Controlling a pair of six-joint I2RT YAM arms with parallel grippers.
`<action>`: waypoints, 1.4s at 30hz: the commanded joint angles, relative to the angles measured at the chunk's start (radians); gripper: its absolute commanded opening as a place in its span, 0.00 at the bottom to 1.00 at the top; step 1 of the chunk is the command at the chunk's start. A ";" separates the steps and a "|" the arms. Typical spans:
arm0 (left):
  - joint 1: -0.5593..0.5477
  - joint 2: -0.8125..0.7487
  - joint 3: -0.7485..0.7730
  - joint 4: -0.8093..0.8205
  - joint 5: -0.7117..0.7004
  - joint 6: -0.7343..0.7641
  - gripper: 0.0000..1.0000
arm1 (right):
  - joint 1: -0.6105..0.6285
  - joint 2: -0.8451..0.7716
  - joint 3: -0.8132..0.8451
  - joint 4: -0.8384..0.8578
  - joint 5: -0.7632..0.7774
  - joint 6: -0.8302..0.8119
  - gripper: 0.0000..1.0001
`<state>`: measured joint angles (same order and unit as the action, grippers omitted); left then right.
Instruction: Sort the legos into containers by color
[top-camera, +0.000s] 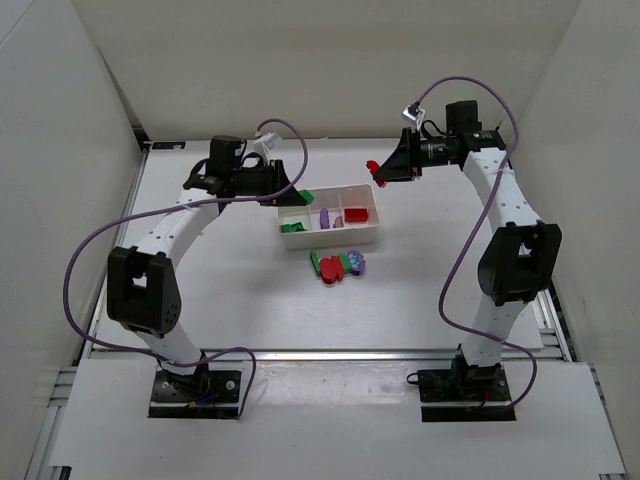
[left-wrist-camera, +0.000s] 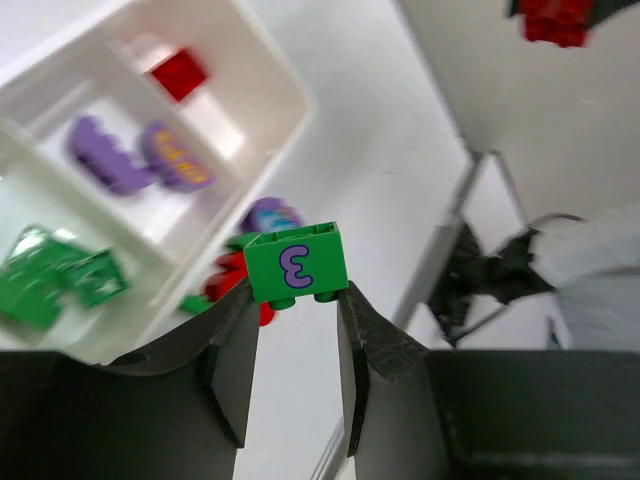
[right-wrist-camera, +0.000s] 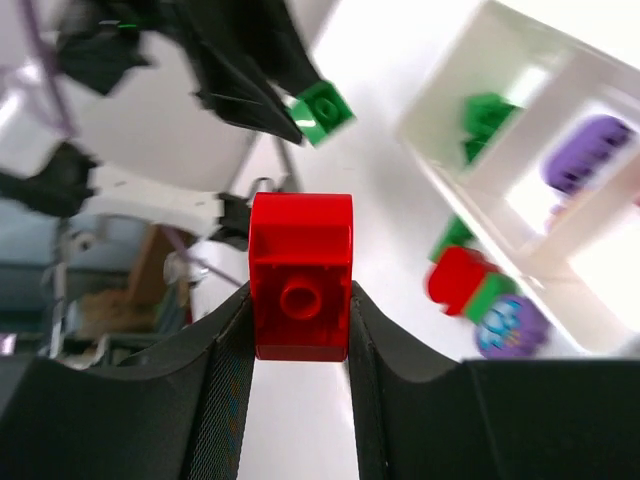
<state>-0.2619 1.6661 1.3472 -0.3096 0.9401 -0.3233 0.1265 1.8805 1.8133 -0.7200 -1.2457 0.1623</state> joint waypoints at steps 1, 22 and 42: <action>-0.008 -0.046 0.073 -0.262 -0.280 0.185 0.13 | 0.001 -0.057 0.050 -0.111 0.187 -0.118 0.00; -0.031 0.107 0.234 -0.395 -0.526 0.198 0.75 | 0.010 -0.003 0.081 -0.150 0.350 -0.150 0.00; 0.138 -0.072 0.182 -0.258 -0.285 0.044 0.99 | 0.160 0.252 0.245 -0.272 0.778 -0.293 0.10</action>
<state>-0.1486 1.6390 1.5211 -0.5343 0.6235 -0.2989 0.2920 2.1181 1.9949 -0.9806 -0.5480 -0.1081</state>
